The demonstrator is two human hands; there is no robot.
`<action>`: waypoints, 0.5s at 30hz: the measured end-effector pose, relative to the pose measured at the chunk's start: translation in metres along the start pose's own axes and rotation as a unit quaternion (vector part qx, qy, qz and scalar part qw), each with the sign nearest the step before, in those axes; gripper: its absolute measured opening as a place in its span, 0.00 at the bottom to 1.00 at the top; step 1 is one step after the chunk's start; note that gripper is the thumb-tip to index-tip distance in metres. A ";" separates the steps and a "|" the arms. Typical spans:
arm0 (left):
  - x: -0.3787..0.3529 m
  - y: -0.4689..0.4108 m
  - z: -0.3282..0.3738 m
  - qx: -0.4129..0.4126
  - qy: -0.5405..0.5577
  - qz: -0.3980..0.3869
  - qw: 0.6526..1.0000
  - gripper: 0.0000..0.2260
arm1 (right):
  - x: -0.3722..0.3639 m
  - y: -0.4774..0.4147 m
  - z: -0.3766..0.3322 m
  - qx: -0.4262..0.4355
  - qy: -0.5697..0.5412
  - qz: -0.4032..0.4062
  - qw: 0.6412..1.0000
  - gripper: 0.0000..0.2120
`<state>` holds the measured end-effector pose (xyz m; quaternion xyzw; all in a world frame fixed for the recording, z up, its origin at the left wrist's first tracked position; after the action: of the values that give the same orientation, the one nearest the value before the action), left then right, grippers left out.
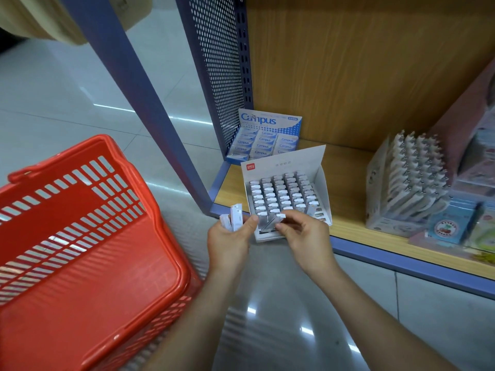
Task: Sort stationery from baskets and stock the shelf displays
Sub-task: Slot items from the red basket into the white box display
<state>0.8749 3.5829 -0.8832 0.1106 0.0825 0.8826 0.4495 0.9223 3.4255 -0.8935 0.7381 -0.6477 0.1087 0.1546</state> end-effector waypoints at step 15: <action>-0.002 -0.009 0.018 -0.054 -0.086 -0.080 0.992 0.08 | -0.011 -0.004 -0.003 0.056 0.085 0.009 0.995 0.05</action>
<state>0.8882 3.5876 -0.8687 0.1547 0.0044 0.8342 0.5293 0.9252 3.4368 -0.8953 0.7278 -0.6316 0.2089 0.1665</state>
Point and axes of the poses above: each hand's wrist, its own y-axis away from the middle knuckle, its own x-axis out of the back of the hand, z = x × y, the point moved 5 cm from there along -y, towards the middle knuckle, and after that the axes turned 5 degrees about -x, right-handed, at the moved point
